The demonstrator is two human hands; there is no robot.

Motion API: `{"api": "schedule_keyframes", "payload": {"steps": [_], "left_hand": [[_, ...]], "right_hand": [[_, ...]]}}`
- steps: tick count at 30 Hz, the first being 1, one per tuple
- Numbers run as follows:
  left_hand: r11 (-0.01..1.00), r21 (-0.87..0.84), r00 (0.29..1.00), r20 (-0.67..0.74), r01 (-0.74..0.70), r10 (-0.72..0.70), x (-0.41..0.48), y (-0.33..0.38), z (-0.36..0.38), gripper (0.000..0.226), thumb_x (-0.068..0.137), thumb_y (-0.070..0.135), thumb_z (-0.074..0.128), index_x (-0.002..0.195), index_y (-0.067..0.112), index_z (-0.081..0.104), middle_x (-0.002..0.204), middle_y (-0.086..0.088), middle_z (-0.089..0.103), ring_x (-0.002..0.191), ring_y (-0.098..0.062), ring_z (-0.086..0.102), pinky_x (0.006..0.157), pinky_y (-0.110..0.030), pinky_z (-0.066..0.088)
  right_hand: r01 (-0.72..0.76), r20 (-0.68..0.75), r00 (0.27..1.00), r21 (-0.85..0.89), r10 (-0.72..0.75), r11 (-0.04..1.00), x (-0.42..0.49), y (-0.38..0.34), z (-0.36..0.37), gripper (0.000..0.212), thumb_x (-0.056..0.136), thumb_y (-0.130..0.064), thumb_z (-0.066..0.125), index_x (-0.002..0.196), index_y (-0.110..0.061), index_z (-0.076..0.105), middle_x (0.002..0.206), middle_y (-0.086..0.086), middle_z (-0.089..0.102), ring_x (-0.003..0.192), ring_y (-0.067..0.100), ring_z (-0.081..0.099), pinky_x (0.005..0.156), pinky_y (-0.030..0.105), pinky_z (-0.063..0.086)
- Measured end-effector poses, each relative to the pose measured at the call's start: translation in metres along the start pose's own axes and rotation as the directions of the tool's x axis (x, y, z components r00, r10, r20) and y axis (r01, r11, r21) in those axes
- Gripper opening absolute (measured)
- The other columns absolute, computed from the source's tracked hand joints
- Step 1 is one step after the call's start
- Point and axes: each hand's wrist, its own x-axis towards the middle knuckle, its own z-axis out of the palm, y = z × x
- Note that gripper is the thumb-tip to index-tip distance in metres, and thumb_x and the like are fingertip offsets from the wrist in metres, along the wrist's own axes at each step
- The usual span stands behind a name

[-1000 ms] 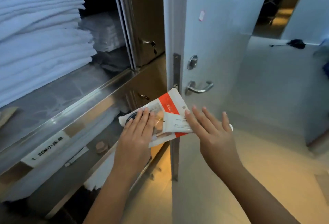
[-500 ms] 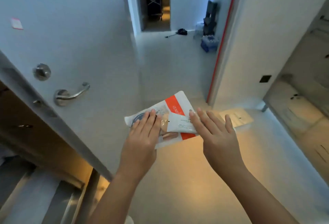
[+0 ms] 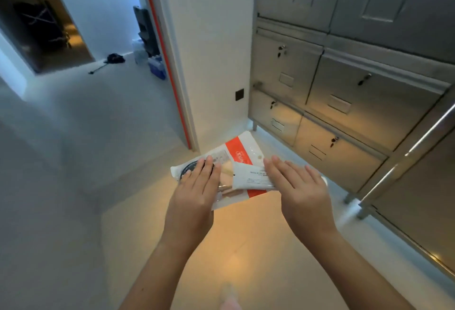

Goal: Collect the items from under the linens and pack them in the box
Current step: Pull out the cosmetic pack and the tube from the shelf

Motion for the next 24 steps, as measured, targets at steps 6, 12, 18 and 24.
{"api": "schedule_keyframes", "payload": {"steps": [6,12,18,24], "left_hand": [[0.984,-0.141,0.994,-0.017,-0.108,0.106,0.091,-0.014,0.045,0.054,0.063,-0.017,0.064,0.116,-0.008,0.059,0.123,-0.024,0.057,0.11,-0.042,0.057,0.087,-0.057,0.047],[0.946,-0.209,0.965,0.034,-0.246,0.258,0.174,-0.023,0.081,0.067,0.05,-0.011,0.081,0.114,-0.009,0.061,0.12,-0.025,0.059,0.108,-0.042,0.058,0.082,-0.058,0.05],[0.884,-0.291,0.916,0.054,-0.366,0.397,0.237,0.001,0.117,0.072,0.049,-0.008,0.085,0.116,-0.009,0.059,0.121,-0.025,0.058,0.109,-0.043,0.057,0.079,-0.059,0.05],[0.797,-0.384,0.854,0.039,-0.466,0.518,0.278,0.06,0.156,0.071,0.049,-0.014,0.08,0.116,-0.009,0.059,0.122,-0.026,0.057,0.11,-0.045,0.055,0.078,-0.061,0.05]], "right_hand": [[-0.1,-0.046,0.995,-0.192,0.093,0.976,0.05,0.055,0.011,0.028,0.082,-0.015,0.065,0.105,0.0,0.069,0.085,0.014,0.071,0.068,0.028,0.066,0.055,0.034,0.051],[-0.294,-0.025,0.953,-0.333,0.303,0.896,0.088,0.091,0.033,0.061,0.064,-0.008,0.083,0.12,-0.002,0.06,0.101,0.017,0.069,0.081,0.032,0.067,0.069,0.044,0.054],[-0.429,0.033,0.864,-0.474,0.502,0.769,0.093,0.13,0.038,0.083,0.053,0.003,0.086,0.129,-0.006,0.053,0.129,0.022,0.054,0.115,0.049,0.049,0.089,0.067,0.031],[-0.694,0.04,0.669,-0.324,0.743,0.643,0.076,0.179,0.017,0.092,0.068,0.011,0.066,0.142,-0.021,0.022,0.142,0.01,0.044,0.128,0.039,0.041,0.1,0.059,0.033]]}}
